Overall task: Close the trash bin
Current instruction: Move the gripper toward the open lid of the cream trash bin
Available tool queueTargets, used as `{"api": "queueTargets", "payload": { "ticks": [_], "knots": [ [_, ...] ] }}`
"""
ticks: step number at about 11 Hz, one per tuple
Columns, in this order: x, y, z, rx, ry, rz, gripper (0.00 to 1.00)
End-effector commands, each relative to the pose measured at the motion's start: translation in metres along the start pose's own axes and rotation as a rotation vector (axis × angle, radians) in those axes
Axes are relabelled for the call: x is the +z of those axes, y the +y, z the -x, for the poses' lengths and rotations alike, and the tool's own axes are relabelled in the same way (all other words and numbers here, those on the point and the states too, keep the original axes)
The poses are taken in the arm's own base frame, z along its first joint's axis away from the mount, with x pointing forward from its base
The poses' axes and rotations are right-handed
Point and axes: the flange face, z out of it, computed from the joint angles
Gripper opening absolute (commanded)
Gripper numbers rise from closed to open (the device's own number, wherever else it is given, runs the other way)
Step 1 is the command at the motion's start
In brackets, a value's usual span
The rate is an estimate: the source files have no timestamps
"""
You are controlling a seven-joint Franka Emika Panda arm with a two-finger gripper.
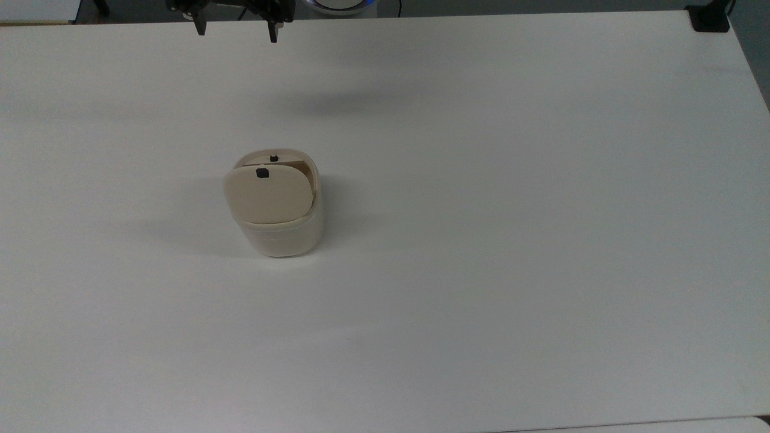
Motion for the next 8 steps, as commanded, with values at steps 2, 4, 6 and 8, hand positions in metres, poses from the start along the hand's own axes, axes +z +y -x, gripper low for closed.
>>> {"api": "queueTargets", "payload": {
  "ticks": [2, 4, 6, 8],
  "knots": [
    [-0.0041, 0.0005, 0.0048, 0.003, 0.024, -0.01, 1.0],
    [-0.0046, 0.0039, 0.0055, 0.009, 0.025, -0.01, 0.99],
    [-0.0047, 0.0047, 0.0055, 0.012, 0.026, -0.011, 0.65],
    [-0.0045, 0.0017, 0.0037, 0.011, 0.033, -0.039, 0.15]
  ]
}}
